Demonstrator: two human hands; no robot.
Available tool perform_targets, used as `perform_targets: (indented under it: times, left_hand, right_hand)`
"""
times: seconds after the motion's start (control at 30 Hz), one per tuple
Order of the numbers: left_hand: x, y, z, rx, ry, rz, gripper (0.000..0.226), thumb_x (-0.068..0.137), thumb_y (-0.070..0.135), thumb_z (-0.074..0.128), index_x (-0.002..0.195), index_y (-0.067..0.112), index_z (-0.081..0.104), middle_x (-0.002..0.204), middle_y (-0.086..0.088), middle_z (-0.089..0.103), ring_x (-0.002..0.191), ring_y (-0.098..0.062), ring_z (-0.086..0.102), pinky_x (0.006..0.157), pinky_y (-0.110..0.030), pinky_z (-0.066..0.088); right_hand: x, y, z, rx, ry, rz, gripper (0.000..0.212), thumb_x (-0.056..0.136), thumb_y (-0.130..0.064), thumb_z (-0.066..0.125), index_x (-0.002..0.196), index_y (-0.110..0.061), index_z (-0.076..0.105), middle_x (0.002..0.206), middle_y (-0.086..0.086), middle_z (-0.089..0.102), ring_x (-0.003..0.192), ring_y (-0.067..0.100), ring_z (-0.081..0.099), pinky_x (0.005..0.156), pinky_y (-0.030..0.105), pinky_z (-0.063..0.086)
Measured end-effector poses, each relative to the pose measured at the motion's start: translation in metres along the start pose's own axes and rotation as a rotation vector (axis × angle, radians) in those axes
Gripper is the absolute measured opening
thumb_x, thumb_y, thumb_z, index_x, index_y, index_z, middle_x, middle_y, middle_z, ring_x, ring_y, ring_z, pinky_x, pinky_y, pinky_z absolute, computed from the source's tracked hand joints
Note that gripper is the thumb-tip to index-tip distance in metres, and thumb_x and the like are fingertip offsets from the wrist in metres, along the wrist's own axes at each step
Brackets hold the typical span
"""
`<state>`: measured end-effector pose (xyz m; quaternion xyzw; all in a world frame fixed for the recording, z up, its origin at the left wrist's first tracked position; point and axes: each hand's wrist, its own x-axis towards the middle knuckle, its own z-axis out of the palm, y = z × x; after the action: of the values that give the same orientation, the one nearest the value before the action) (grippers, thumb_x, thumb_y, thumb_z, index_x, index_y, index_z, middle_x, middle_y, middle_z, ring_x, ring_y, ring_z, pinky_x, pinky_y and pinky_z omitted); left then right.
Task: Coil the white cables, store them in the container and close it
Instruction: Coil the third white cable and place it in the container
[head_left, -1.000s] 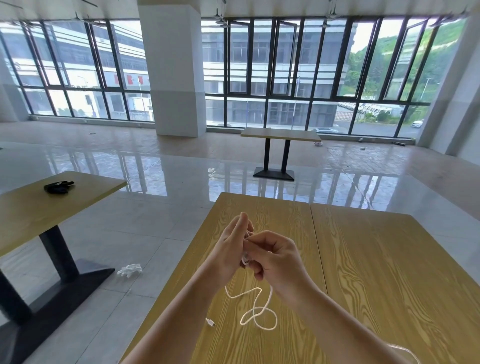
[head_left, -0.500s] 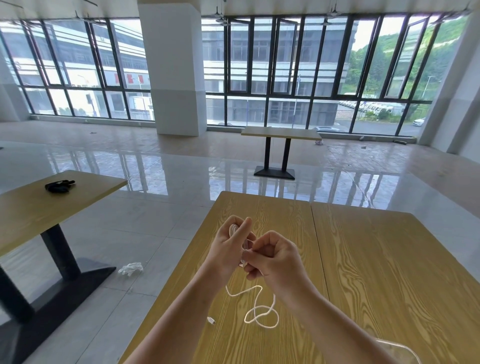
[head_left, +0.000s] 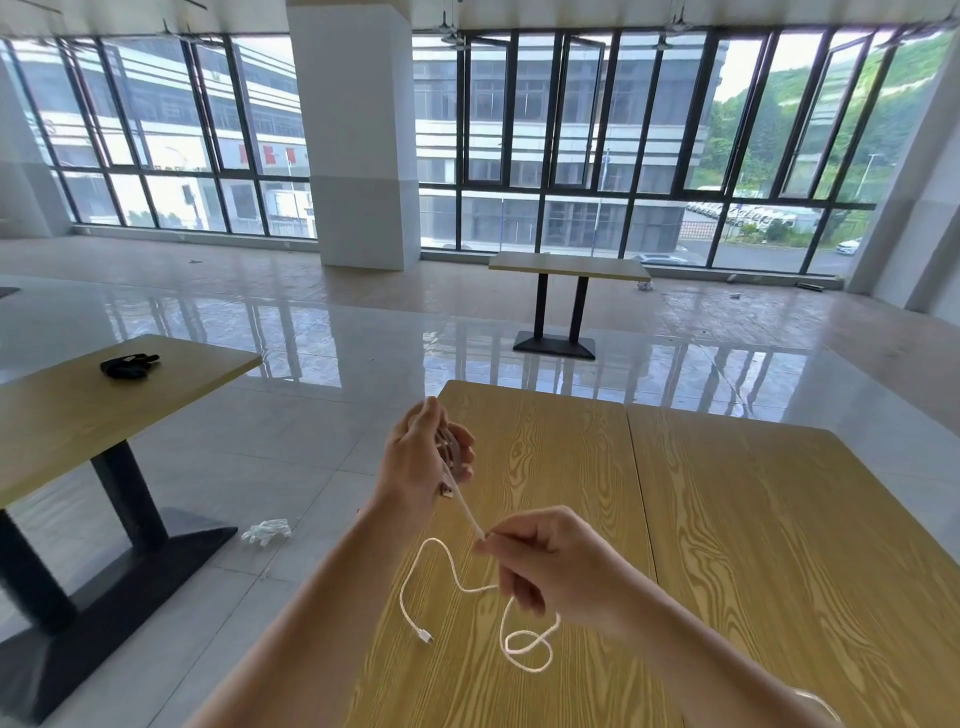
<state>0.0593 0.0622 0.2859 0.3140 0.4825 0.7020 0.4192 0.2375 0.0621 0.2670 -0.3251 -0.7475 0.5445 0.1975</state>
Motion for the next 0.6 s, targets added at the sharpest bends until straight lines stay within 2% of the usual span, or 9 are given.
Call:
perform_targets:
  times: [0.1, 0.2, 0.27, 0.3, 0.4, 0.5, 0.6]
  left_hand:
    - [0.007, 0.015, -0.007, -0.075, 0.046, -0.006, 0.034, 0.106, 0.028, 0.037, 0.08, 0.011, 0.049, 0.064, -0.014, 0.063, 0.05, -0.023, 0.055, 0.047, -0.028, 0.042]
    - [0.01, 0.026, -0.009, -0.081, 0.007, -0.004, 0.035, 0.106, 0.029, 0.036, 0.078, 0.012, 0.047, 0.062, -0.013, 0.063, 0.05, -0.022, 0.055, 0.05, -0.028, 0.04]
    - [0.008, 0.028, -0.007, -0.019, -0.082, -0.039, 0.035, 0.106, 0.03, 0.036, 0.078, 0.012, 0.048, 0.065, -0.012, 0.064, 0.053, -0.022, 0.055, 0.048, -0.025, 0.041]
    - [0.007, 0.027, -0.006, 0.039, -0.13, -0.056, 0.035, 0.106, 0.031, 0.037, 0.079, 0.012, 0.049, 0.067, -0.011, 0.065, 0.055, -0.022, 0.056, 0.048, -0.025, 0.042]
    - [0.005, 0.021, -0.003, 0.203, -0.237, -0.064, 0.036, 0.105, 0.036, 0.038, 0.083, 0.012, 0.055, 0.076, -0.01, 0.066, 0.061, -0.02, 0.057, 0.052, -0.027, 0.044]
    - [0.006, 0.015, -0.005, 0.321, -0.285, -0.037, 0.035, 0.104, 0.036, 0.039, 0.091, 0.012, 0.059, 0.083, -0.008, 0.066, 0.065, -0.019, 0.057, 0.056, -0.029, 0.045]
    - [0.008, 0.008, -0.007, 0.395, -0.267, -0.017, 0.032, 0.104, 0.035, 0.039, 0.093, 0.015, 0.061, 0.081, -0.005, 0.065, 0.065, -0.016, 0.058, 0.056, -0.028, 0.046]
  right_hand:
    - [-0.003, 0.008, -0.007, -0.204, -0.195, 0.066, 0.022, 0.101, -0.019, 0.055, 0.097, -0.023, 0.076, 0.065, -0.007, 0.066, 0.056, 0.008, 0.059, 0.06, 0.024, 0.051]
    - [0.001, 0.012, -0.007, -0.348, -0.332, 0.185, 0.021, 0.102, -0.022, 0.054, 0.103, -0.02, 0.074, 0.07, -0.007, 0.067, 0.061, 0.005, 0.061, 0.067, 0.022, 0.054]
    - [0.008, 0.011, -0.006, -0.516, -0.336, 0.243, 0.021, 0.101, -0.025, 0.055, 0.09, -0.024, 0.074, 0.07, -0.008, 0.066, 0.061, 0.005, 0.061, 0.069, 0.024, 0.056]
    - [0.014, 0.01, -0.007, -0.615, -0.299, 0.251, 0.023, 0.099, -0.025, 0.055, 0.085, -0.022, 0.073, 0.068, -0.008, 0.065, 0.059, 0.006, 0.06, 0.066, 0.024, 0.055]
    - [0.028, 0.006, -0.011, -0.723, -0.089, 0.235, 0.023, 0.098, -0.022, 0.056, 0.094, -0.01, 0.075, 0.068, -0.004, 0.067, 0.051, 0.006, 0.054, 0.052, 0.021, 0.05]
    - [0.035, 0.007, -0.017, -0.631, 0.112, 0.199, 0.026, 0.097, -0.024, 0.058, 0.091, -0.006, 0.075, 0.069, -0.001, 0.067, 0.051, 0.01, 0.054, 0.051, 0.023, 0.05]
    - [0.036, 0.007, -0.019, -0.424, 0.227, 0.198, 0.027, 0.096, -0.024, 0.058, 0.084, -0.008, 0.076, 0.063, -0.002, 0.064, 0.047, 0.008, 0.051, 0.049, 0.023, 0.047]
